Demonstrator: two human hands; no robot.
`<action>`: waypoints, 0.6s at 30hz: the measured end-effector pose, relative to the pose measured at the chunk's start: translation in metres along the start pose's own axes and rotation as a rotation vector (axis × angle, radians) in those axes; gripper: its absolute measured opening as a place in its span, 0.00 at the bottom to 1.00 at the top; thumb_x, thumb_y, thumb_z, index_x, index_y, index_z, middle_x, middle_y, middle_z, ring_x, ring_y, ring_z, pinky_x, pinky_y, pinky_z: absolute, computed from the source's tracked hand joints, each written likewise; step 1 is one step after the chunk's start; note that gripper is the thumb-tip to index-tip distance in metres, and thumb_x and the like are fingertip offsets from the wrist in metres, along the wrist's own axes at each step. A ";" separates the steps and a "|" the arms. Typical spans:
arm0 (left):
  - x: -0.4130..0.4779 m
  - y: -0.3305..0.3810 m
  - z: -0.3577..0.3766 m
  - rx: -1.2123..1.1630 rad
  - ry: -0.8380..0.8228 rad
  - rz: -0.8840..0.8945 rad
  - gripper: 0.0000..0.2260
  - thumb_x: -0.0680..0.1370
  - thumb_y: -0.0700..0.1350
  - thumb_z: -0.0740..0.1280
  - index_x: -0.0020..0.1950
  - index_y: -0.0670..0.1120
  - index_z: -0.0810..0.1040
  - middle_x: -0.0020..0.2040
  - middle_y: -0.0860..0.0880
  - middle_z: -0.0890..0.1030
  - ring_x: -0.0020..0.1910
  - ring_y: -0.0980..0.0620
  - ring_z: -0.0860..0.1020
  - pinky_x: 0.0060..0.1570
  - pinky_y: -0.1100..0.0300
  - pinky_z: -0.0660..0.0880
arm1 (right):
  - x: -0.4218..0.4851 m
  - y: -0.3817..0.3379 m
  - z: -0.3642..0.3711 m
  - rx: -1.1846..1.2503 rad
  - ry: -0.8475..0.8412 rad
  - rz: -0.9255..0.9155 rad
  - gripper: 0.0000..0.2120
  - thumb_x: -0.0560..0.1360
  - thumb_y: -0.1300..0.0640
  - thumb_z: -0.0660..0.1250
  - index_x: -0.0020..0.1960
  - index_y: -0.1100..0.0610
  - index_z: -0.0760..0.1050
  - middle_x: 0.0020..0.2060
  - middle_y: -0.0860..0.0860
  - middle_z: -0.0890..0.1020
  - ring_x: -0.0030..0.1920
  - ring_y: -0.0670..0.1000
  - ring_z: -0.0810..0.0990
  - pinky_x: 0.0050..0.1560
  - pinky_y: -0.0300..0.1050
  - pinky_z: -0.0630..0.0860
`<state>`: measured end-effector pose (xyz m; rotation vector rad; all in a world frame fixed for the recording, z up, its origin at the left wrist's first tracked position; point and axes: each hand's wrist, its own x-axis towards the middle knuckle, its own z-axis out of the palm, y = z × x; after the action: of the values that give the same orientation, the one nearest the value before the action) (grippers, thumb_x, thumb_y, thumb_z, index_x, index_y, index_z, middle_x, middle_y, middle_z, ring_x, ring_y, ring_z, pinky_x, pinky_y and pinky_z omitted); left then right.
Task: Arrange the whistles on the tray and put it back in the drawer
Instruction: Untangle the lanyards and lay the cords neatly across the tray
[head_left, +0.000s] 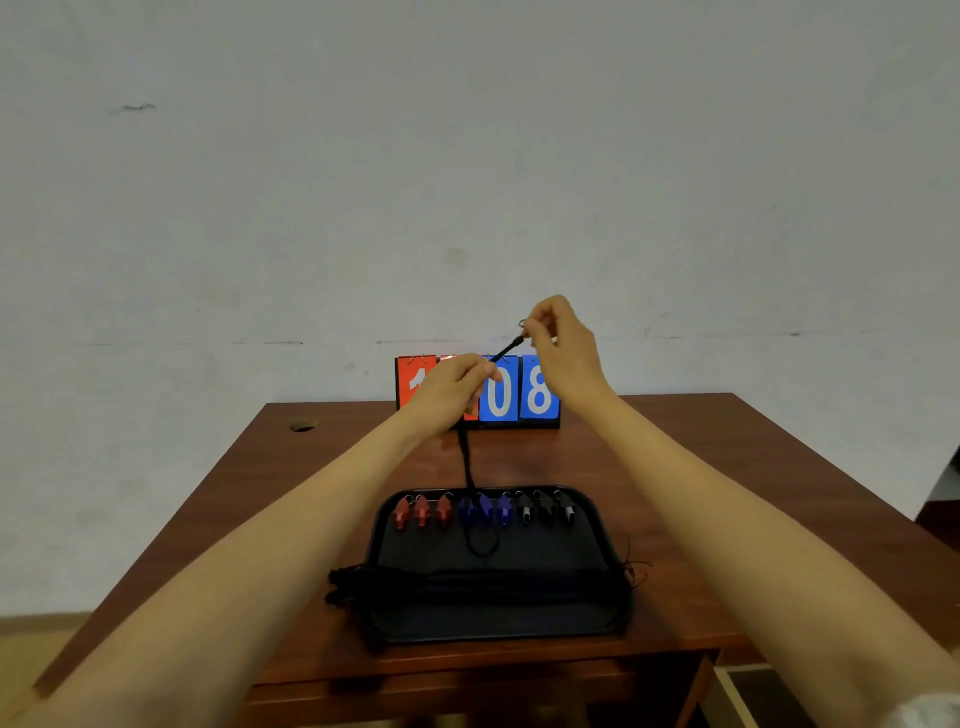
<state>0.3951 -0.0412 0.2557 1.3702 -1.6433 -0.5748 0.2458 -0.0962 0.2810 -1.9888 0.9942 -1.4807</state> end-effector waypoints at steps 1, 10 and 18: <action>-0.001 -0.003 -0.004 0.045 0.006 -0.003 0.13 0.82 0.47 0.56 0.42 0.50 0.76 0.30 0.51 0.68 0.31 0.54 0.68 0.31 0.66 0.67 | 0.002 0.004 -0.004 0.016 0.050 0.033 0.02 0.80 0.60 0.58 0.49 0.58 0.68 0.38 0.45 0.76 0.38 0.43 0.75 0.37 0.28 0.71; -0.023 -0.037 -0.037 0.335 0.030 -0.100 0.12 0.83 0.46 0.55 0.51 0.43 0.77 0.34 0.53 0.71 0.32 0.58 0.67 0.32 0.67 0.62 | 0.003 0.056 -0.044 -0.197 0.165 0.208 0.04 0.81 0.61 0.56 0.49 0.59 0.68 0.45 0.52 0.77 0.44 0.53 0.77 0.47 0.52 0.75; -0.049 -0.089 -0.040 0.551 -0.054 -0.288 0.15 0.83 0.41 0.55 0.65 0.40 0.74 0.49 0.46 0.78 0.44 0.53 0.73 0.46 0.63 0.67 | -0.031 0.098 -0.062 -0.434 0.044 0.313 0.04 0.81 0.60 0.56 0.48 0.58 0.67 0.43 0.53 0.76 0.40 0.55 0.74 0.39 0.48 0.70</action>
<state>0.4759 -0.0128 0.1878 2.0294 -1.7328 -0.3280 0.1551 -0.1305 0.2096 -1.9599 1.6752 -1.2153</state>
